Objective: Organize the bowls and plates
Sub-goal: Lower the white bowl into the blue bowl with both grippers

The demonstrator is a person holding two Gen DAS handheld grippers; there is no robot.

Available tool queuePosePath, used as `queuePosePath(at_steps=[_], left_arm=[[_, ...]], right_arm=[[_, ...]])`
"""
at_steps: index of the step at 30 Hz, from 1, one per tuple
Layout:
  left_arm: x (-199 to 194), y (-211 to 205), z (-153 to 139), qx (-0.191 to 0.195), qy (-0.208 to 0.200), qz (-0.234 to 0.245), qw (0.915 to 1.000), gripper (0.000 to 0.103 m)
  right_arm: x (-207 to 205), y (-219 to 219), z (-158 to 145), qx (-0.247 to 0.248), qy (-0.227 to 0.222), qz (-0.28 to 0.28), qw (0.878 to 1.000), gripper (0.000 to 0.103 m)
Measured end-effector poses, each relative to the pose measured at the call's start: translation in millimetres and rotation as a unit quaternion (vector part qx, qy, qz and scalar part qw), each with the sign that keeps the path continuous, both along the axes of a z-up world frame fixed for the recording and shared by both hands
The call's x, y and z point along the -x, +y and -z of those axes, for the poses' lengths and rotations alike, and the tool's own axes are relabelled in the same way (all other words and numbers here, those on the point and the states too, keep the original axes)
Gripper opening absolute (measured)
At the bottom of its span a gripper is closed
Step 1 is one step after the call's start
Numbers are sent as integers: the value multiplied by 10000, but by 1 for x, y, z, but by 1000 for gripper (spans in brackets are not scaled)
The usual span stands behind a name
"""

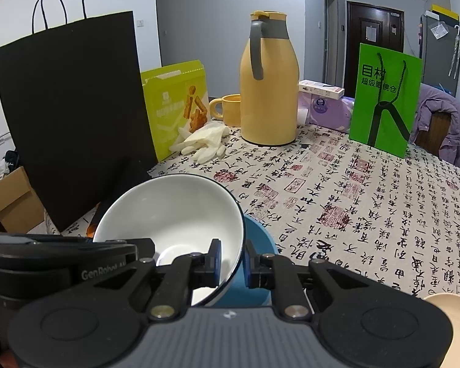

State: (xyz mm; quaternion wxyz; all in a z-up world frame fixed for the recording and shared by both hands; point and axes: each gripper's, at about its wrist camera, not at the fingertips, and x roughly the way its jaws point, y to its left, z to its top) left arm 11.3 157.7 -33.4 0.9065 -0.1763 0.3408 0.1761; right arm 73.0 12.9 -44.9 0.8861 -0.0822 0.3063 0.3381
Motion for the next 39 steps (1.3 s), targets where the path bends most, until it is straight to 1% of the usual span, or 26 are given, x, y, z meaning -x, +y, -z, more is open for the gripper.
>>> queuePosePath(at_steps=[24,34,39], left_arm=[[-9,6,20,-22,246,106,9996,18],[-10,6,20,-73,234,187,9995,19],[-10,9,19,47,180,267,9995,20]], right_arm=[[-10,7,22,203,269,-99,9994,14],[-12,8,24,231,310,-140,9992,15],[-15,7,27,267,379,-91,9989,14]])
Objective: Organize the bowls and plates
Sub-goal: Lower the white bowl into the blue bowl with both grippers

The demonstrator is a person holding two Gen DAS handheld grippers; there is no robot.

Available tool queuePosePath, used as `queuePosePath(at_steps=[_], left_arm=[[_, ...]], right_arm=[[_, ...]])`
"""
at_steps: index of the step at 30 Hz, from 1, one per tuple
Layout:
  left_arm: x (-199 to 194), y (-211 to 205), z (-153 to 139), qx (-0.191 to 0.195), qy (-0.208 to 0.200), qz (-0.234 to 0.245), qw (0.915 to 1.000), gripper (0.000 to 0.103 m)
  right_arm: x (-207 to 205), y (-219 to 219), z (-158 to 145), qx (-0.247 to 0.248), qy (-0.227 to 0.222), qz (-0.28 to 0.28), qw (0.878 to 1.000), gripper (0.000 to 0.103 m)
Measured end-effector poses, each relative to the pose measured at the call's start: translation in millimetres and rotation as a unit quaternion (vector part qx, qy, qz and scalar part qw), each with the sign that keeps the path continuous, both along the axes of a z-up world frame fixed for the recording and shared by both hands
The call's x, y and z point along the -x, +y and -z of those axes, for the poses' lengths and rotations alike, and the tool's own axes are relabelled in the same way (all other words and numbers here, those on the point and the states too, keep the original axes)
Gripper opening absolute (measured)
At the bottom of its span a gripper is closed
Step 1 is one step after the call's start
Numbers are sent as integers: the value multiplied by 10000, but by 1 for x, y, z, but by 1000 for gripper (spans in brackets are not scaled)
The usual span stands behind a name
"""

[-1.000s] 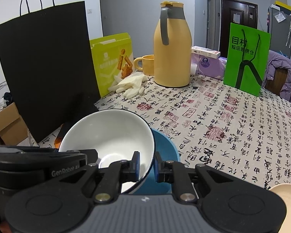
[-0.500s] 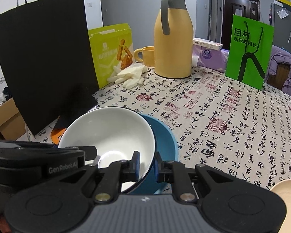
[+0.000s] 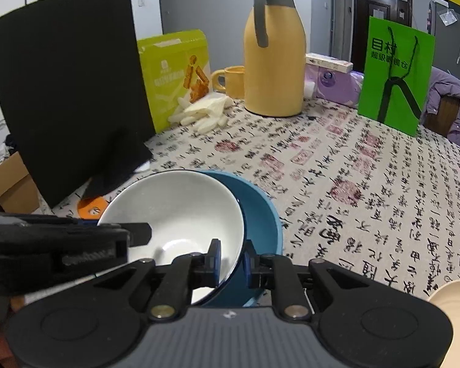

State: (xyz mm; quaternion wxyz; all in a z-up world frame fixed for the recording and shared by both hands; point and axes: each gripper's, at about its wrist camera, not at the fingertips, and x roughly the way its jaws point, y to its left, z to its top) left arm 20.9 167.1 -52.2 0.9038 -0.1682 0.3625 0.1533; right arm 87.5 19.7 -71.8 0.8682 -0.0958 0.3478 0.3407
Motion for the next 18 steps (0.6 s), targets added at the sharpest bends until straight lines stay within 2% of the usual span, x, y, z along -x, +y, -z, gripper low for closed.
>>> queuePosePath(at_steps=[6,12,18], left_arm=[[-1,-1,0,-40,13,15,10000,19],[-1,0,0,-91,38,-34,9999,9],[-4,-3,-2,-252,135,-77,9996,7]], right_arm=[[-3,-2,1,-56,103,14,9999,15],[-10,-5,0,-111,379,56,9992,16],[-10,-9,-7,-218,251,228,9992,19]])
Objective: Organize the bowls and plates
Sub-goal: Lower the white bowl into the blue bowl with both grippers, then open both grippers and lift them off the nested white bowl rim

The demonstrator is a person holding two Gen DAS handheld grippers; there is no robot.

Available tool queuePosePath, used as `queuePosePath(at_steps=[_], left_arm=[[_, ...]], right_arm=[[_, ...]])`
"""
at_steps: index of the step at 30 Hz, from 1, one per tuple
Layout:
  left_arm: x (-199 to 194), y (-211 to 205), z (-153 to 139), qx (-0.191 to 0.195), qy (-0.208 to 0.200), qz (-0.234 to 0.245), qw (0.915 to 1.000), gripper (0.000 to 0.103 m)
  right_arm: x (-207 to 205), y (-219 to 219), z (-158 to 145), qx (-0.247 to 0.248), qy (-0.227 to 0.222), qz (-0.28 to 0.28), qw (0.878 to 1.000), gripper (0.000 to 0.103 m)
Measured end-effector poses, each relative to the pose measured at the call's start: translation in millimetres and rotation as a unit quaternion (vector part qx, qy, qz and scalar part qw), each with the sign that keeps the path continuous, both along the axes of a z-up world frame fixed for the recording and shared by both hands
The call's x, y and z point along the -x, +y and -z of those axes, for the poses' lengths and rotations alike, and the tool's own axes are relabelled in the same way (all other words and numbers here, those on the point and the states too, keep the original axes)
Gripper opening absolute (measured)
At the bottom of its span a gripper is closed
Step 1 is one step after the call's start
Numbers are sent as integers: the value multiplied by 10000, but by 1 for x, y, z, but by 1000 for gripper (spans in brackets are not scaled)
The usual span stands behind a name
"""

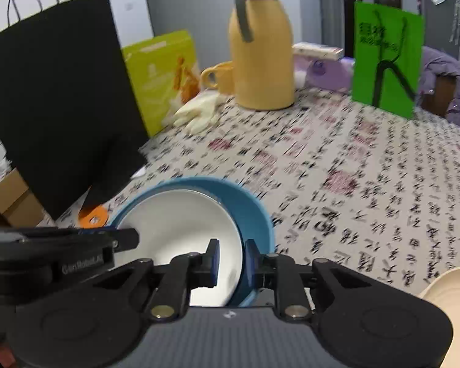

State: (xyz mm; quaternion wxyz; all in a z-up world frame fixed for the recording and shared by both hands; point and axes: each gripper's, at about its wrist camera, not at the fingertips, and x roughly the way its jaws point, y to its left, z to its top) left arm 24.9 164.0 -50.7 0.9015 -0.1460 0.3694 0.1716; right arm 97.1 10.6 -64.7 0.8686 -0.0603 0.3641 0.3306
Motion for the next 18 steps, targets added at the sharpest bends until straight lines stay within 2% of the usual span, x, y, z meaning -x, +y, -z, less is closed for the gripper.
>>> queuePosePath(at_steps=[9,14,18], left_arm=[[-1,-2,1,-48,12,32,10000,8],[1,-1,0,46,-74,62,9999,11],[6,-3,-4,143,-332,245,9990,38]], right_arm=[[6,1,0,-10,-40,-188,9998,16],[9,-10,-5,-247,-41,-178,9995,18],[10,-28,-10,-534,-117,-105,9984,20]])
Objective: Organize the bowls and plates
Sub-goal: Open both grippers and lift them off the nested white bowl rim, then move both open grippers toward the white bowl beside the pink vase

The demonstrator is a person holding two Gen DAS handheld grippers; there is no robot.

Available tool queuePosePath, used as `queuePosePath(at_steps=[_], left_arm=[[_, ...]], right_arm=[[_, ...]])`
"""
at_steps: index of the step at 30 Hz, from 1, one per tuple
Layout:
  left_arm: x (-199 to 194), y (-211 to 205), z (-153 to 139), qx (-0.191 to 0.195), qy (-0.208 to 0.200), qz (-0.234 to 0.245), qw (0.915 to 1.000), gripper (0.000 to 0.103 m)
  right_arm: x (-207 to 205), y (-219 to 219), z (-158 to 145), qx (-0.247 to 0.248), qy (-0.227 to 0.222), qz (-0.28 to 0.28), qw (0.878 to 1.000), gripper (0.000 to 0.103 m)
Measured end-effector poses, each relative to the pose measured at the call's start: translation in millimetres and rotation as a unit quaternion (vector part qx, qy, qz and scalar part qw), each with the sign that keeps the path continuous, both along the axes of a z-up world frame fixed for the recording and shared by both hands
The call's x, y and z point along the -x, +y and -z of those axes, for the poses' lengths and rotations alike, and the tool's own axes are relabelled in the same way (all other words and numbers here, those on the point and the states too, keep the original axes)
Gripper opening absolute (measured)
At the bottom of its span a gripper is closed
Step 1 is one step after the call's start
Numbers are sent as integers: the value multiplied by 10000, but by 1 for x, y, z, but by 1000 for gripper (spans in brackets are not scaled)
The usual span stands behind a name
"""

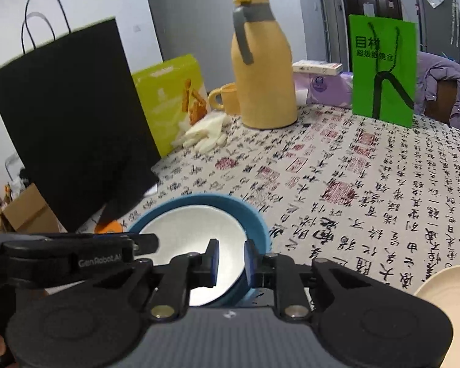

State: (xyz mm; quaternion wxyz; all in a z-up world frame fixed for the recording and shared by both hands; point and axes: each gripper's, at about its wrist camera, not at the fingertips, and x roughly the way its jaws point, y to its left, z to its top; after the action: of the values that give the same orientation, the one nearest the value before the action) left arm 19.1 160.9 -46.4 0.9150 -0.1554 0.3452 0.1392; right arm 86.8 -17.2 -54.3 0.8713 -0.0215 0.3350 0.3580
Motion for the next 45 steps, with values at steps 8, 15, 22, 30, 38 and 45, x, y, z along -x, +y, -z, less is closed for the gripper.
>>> queuePosePath(at_steps=[8,15,22,30,38,45], left_arm=[[21,-10,-15,-303,-648,-73,9974,84],[47,-14,-23,-493,-1397,-197,9888,103],[70,-24,-19,-638,-1820,-231,9809,103],[85,-32,-7,-860,-1990,-169,9761,103],[95,-37,4,-1025,-2007,-111,9742,103],[99,-45,6,-1086,-2055,-50,9726,103]], right_arm=[[8,-38,-3,-455,-331,218,9982,59],[31,-55,-3,-581,-826,237,9946,103],[46,-65,0,-640,-937,170,9934,103],[59,-80,3,-755,-1093,169,9910,103],[66,-97,16,-682,-1114,270,9911,103],[67,-116,19,-664,-1129,424,9905,103]])
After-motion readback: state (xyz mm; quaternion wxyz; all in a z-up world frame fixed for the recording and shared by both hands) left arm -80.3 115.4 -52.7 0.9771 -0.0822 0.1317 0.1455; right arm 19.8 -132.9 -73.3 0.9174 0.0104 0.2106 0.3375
